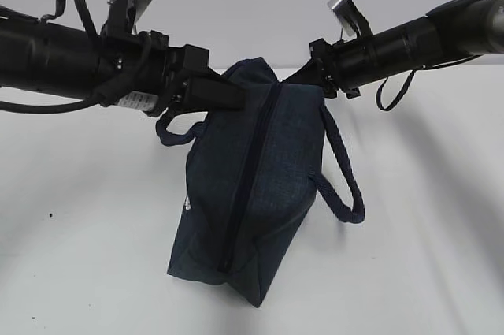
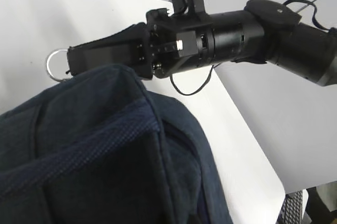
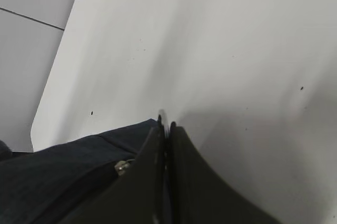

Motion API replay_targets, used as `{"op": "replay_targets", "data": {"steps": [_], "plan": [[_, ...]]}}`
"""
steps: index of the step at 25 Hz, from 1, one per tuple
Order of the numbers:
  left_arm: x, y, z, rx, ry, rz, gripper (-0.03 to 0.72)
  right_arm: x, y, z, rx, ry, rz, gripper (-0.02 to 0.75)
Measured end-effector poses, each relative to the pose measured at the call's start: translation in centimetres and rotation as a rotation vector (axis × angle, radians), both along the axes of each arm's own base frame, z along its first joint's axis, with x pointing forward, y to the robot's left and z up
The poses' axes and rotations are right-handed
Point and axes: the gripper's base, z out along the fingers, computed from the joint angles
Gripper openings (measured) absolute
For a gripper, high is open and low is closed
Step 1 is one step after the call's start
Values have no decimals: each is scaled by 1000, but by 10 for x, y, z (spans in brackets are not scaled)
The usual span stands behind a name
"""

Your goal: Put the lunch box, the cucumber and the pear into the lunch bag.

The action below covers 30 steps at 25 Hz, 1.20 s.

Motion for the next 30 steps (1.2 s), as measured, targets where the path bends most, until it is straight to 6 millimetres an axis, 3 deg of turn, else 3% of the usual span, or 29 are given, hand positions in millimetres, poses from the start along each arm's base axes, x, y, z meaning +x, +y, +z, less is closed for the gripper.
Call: {"op": "replay_targets", "data": {"steps": [30], "plan": [[2,-4,5,-102,-16,-5,-15,0,-9,-13,-159,97,-67,6]]}}
